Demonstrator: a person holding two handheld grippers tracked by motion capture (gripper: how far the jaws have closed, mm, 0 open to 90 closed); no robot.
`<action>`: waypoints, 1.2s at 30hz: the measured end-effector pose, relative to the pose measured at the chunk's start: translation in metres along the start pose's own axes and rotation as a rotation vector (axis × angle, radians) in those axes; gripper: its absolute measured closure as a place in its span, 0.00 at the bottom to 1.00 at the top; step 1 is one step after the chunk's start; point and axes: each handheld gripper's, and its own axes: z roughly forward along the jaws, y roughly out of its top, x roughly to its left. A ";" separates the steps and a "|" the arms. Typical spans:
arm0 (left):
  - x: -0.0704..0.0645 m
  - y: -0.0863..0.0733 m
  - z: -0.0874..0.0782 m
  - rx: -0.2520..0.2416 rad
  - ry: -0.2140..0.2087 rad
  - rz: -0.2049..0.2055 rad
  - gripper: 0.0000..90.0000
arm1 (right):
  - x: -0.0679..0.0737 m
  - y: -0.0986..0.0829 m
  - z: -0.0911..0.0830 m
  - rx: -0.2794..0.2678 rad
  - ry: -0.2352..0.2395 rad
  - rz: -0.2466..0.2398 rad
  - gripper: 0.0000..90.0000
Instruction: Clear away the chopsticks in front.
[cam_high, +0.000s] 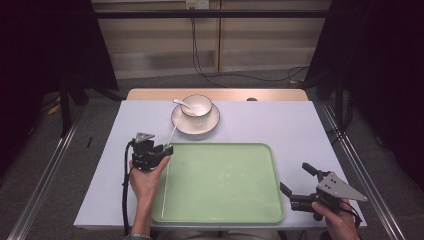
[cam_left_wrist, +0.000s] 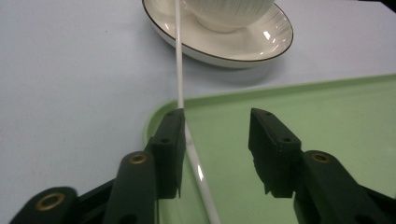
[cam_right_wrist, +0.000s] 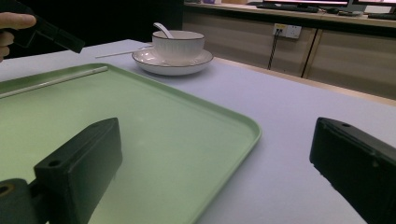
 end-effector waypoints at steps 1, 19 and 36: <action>0.000 0.003 0.002 0.004 -0.001 0.008 0.64 | 0.000 0.000 0.000 0.001 0.001 0.001 0.02; 0.011 0.048 0.030 0.021 0.002 0.108 0.73 | -0.001 0.000 0.000 0.001 0.001 -0.006 0.02; 0.015 0.087 0.059 0.011 -0.008 0.118 0.79 | -0.001 0.000 0.001 0.003 0.004 -0.001 0.02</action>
